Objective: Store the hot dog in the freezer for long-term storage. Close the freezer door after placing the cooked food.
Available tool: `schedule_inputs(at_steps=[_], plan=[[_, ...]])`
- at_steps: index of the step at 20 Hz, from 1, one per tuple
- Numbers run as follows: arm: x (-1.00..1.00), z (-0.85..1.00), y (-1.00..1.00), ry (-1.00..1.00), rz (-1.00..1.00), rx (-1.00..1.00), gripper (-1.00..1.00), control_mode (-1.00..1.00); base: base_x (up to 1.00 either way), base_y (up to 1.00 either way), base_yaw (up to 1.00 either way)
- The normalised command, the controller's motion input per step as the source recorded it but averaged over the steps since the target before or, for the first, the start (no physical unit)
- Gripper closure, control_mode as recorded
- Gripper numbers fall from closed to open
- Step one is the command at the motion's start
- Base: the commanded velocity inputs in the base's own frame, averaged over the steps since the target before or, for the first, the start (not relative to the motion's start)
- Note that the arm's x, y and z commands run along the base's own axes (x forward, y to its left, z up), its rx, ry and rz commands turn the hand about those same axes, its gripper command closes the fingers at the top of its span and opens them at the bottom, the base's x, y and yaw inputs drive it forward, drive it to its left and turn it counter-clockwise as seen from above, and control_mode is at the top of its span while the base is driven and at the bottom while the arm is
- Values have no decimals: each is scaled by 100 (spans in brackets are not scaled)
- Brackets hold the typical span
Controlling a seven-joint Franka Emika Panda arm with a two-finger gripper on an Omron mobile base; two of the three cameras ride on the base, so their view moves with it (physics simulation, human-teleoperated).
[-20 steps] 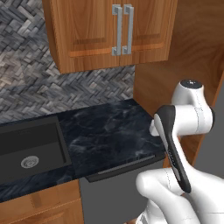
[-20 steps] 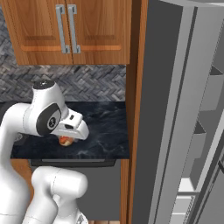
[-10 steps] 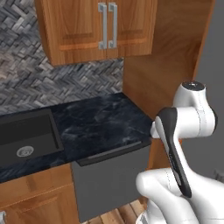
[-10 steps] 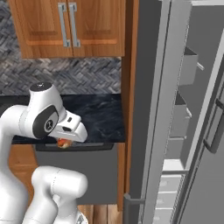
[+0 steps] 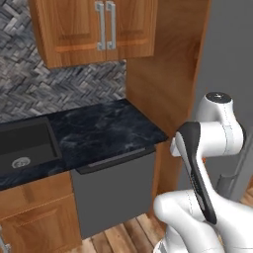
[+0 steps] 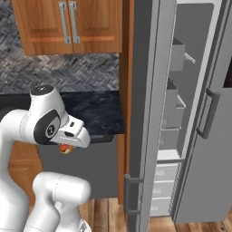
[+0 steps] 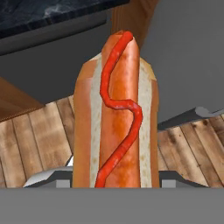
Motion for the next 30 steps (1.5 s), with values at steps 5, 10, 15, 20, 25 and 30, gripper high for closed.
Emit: schedule_inputs(at_steps=[5, 10, 15, 20, 25, 30], plan=[[0, 0, 0, 0, 0, 0, 100, 100, -44, 0, -4], [0, 0, 0, 0, 0, 0, 100, 100, -58, 0, -1], [0, 0, 0, 0, 0, 0, 100, 100, -61, 0, -2], [0, 0, 0, 0, 0, 0, 100, 100, -59, 0, -8], [0, 0, 0, 0, 0, 0, 100, 100, -41, 0, -39], [0, 0, 0, 0, 0, 0, 100, 100, -18, -6, -49]])
